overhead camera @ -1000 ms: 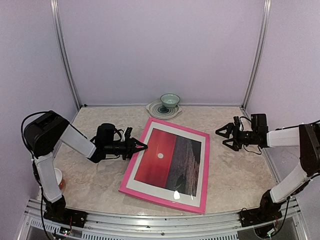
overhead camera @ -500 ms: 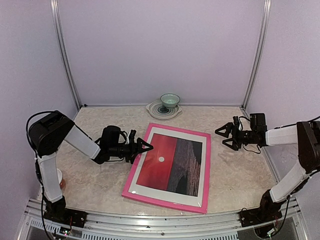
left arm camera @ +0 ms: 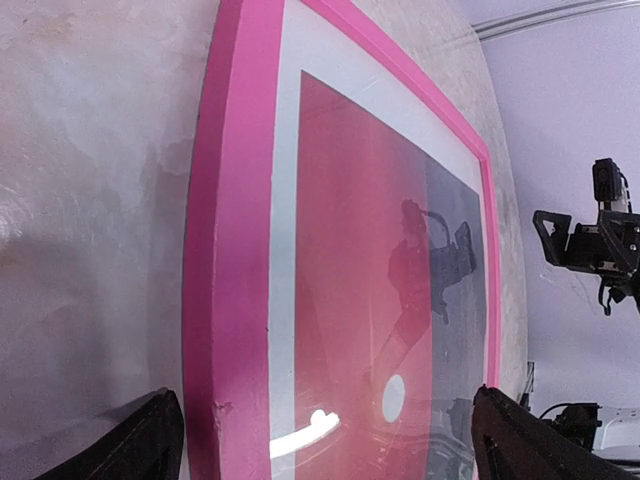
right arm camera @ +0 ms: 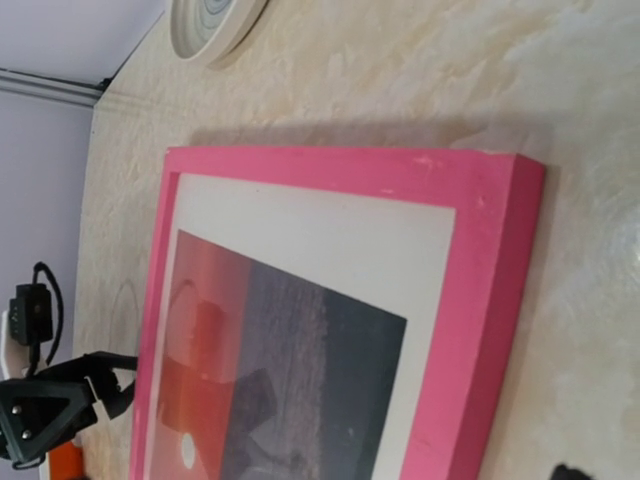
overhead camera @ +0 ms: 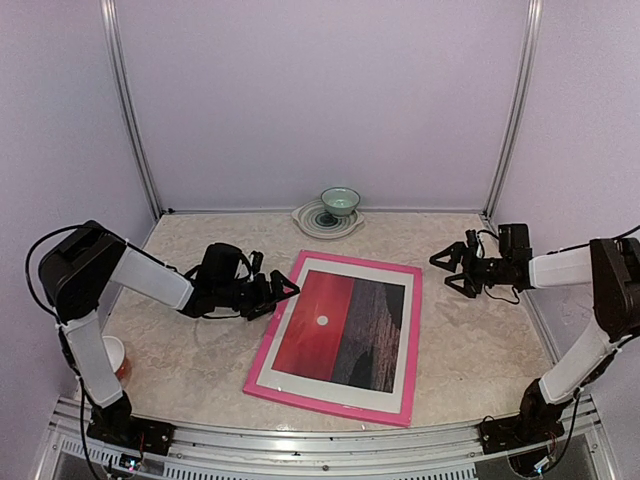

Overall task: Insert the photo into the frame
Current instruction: Place the photo frame at the center of the board.

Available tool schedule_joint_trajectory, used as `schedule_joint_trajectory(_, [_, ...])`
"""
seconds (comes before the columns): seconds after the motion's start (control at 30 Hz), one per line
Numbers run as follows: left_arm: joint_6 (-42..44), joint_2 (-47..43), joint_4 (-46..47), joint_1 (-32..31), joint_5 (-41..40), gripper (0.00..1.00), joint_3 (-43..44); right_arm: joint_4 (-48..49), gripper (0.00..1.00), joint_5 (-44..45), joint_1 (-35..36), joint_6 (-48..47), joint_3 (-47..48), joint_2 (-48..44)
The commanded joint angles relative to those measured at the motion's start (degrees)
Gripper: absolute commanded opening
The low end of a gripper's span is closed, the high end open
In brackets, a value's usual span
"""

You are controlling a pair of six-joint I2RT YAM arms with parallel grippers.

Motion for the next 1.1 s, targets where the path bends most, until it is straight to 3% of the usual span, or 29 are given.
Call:
schedule_joint_trajectory(0.0, [3.80, -3.45, -4.66, -0.03, -6.16, 0.99, 0.99, 1.63, 0.99, 0.63, -0.83, 0.36, 1.24, 1.26])
schedule_joint_trajectory(0.4, [8.66, -15.42, -19.73, -3.53, -15.21, 0.99, 0.07, 1.73, 0.99, 3.43, -0.81, 0.57, 5.34, 4.71])
schedule_joint_trajectory(0.7, [4.48, -25.67, -36.37, -12.87, -20.14, 0.99, -2.24, 1.18, 0.99, 6.00, -0.84, -0.92, 15.10, 13.14])
schedule_joint_trajectory(1.07, [-3.12, -37.65, -48.66, -22.32, -20.48, 0.99, -6.29, -1.11, 0.99, 3.52, -0.78, -3.88, 30.06, 25.88])
